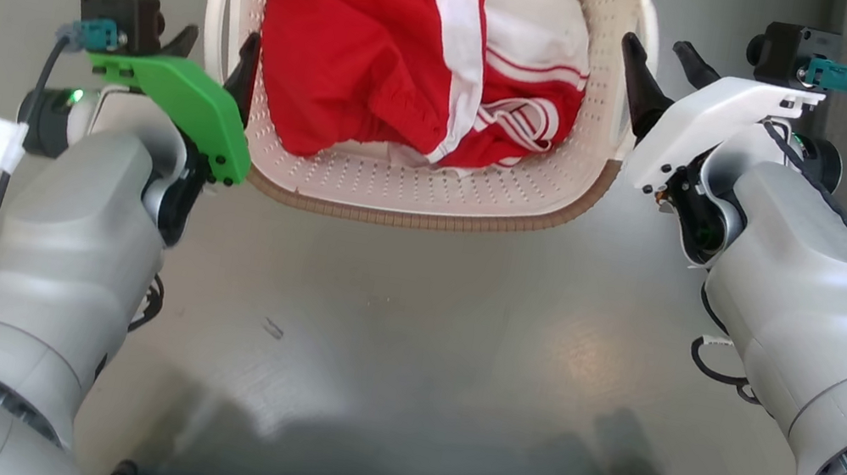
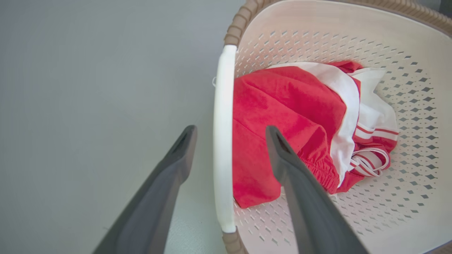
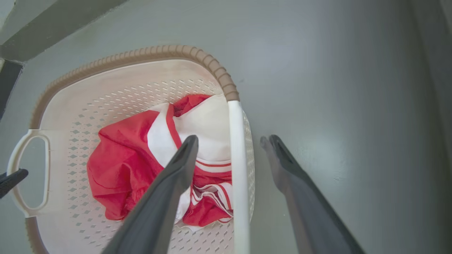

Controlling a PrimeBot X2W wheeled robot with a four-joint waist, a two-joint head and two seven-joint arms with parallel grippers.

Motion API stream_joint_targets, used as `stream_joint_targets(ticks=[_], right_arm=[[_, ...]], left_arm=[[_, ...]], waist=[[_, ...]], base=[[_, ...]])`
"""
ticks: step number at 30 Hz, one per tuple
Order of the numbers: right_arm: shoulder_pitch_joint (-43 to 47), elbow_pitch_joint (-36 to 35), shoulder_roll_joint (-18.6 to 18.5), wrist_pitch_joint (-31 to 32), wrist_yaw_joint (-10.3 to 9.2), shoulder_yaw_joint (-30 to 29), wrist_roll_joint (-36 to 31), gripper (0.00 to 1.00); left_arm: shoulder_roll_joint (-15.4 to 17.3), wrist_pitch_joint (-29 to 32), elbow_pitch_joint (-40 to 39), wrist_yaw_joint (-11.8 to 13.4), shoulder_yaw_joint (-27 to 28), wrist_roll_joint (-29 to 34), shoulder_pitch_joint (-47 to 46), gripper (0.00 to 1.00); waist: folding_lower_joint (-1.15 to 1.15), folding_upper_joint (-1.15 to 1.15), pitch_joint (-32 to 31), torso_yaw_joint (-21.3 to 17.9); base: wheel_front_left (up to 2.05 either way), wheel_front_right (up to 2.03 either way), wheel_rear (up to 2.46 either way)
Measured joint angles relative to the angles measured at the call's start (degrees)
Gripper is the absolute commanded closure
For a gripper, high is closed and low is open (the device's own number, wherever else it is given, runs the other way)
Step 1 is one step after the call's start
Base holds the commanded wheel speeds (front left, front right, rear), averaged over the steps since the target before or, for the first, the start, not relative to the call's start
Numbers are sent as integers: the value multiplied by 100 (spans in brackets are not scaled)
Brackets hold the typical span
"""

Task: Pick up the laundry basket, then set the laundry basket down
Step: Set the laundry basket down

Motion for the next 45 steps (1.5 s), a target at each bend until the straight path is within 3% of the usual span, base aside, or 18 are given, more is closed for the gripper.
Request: stream_joint_targets(ticks=[23,45], right_arm=[[752,-18,-10,-67,2,16,-19,0],[1573,-1120,-493,-75,-5,-719,-628,0]], left_arm=[[189,-52,-364,0,197,-90,737,0],[525,-67,-1549,0,920,308,1809,0]], waist=[[0,0,-1539,-10],[-1,0,-3173,60]], base=[[0,0,0],[0,0,0]])
